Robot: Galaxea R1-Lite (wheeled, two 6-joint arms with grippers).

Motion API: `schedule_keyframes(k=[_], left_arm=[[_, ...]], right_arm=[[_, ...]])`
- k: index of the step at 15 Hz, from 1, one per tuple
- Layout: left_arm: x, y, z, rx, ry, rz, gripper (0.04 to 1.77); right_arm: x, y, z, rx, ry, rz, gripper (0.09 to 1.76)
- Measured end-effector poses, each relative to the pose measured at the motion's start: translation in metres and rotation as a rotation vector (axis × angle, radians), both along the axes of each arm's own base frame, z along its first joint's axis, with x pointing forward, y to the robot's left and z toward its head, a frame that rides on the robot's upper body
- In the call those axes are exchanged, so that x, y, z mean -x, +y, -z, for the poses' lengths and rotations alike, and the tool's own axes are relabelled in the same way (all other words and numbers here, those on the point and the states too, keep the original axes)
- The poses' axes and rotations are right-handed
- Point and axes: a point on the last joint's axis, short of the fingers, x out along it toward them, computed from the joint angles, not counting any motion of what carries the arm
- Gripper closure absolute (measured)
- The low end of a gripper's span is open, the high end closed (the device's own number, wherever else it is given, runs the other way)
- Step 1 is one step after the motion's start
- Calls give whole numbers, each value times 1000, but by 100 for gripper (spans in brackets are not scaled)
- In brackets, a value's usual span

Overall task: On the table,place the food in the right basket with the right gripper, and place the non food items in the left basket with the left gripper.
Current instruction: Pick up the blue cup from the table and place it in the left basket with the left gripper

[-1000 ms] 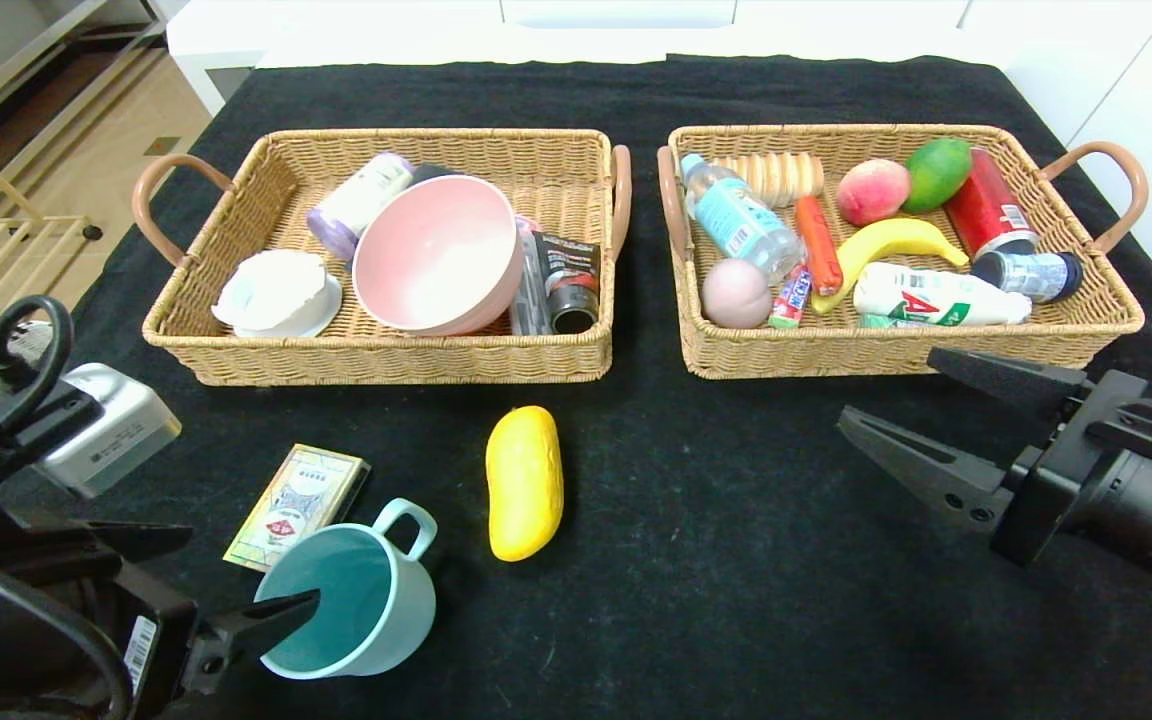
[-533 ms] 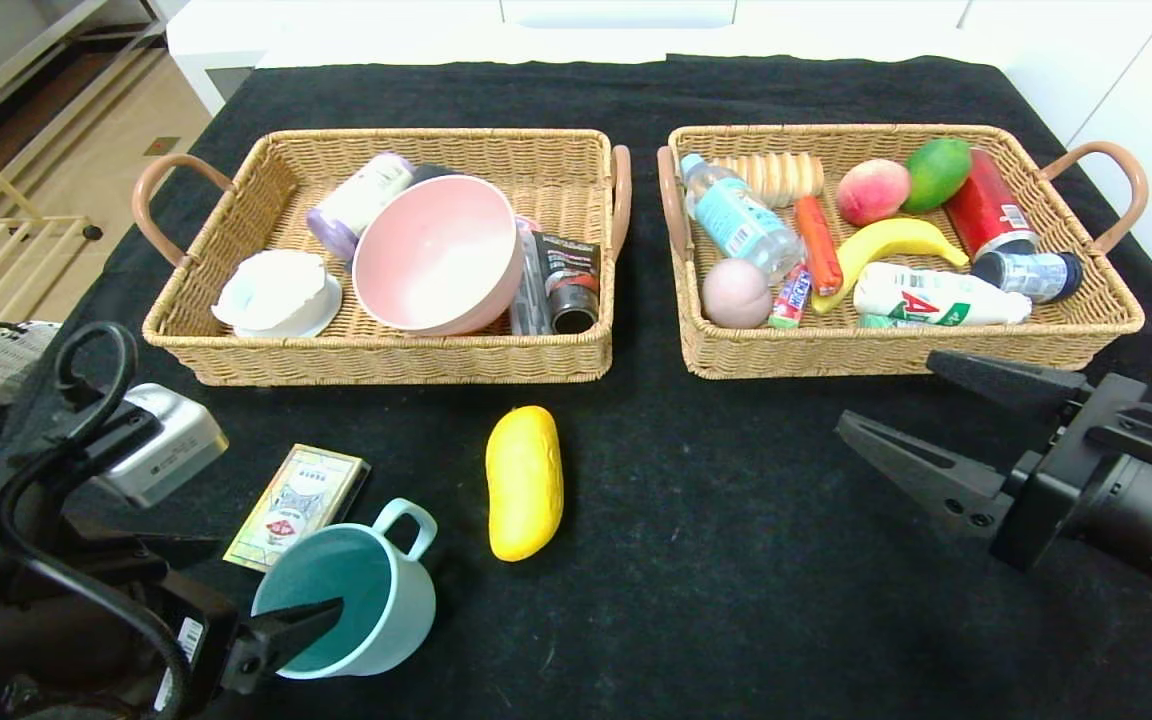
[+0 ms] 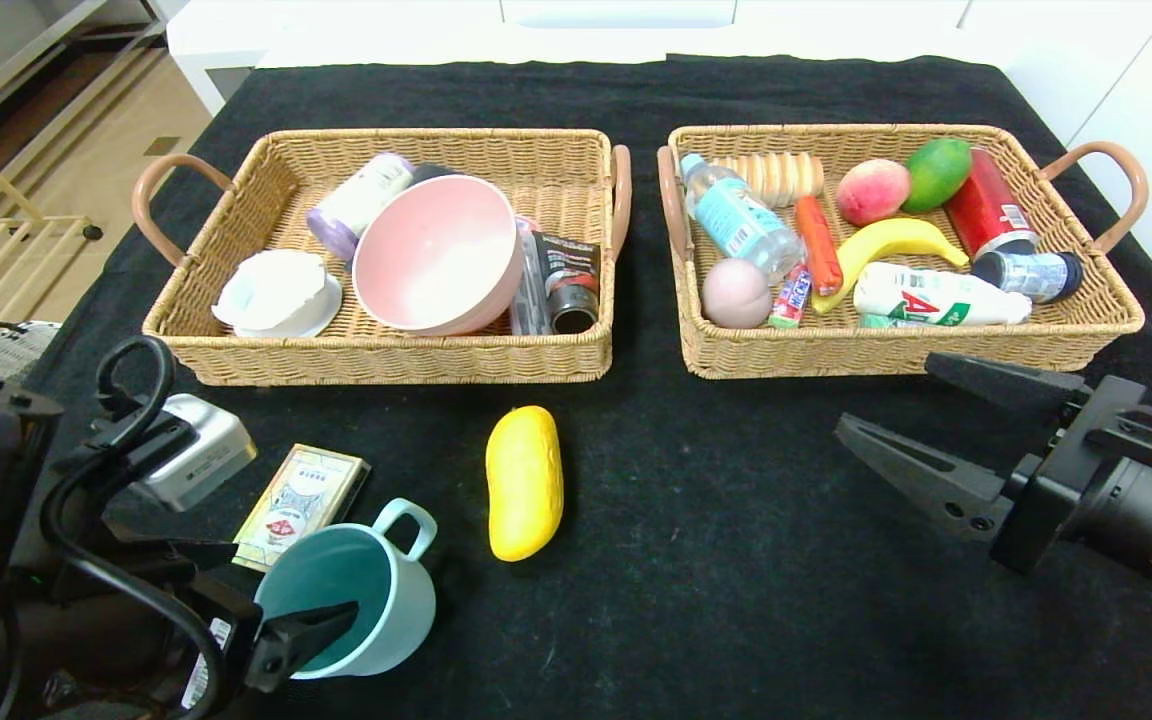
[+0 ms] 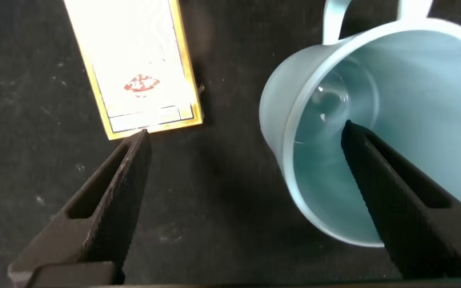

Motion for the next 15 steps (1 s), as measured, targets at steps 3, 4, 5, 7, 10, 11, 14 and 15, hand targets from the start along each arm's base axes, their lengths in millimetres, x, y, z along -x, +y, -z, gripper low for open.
schedule_keyframes(k=[3, 4, 5, 7, 10, 11, 14, 15], left_arm=[[-3, -2, 0, -4, 5, 0, 64], [-4, -2, 1, -5, 6, 1, 77], [-4, -2, 1, -6, 8, 1, 88], [-5, -2, 1, -9, 10, 1, 111], [-6, -3, 0, -7, 5, 0, 163], [-6, -3, 0, -7, 6, 1, 163], [-6, -3, 1, -8, 11, 1, 163], [-6, -3, 2, -8, 12, 2, 163]], right_arm=[[0, 0, 0, -1, 0, -1, 14], [1, 0, 0, -2, 2, -2, 14], [1, 0, 0, -2, 2, -2, 14], [0, 0, 1, 0, 3, -2, 14], [1, 0, 2, 8, 3, -2, 14], [1, 0, 2, 11, 3, -3, 14], [1, 0, 3, 12, 3, -5, 14], [1, 0, 3, 12, 3, -5, 14]])
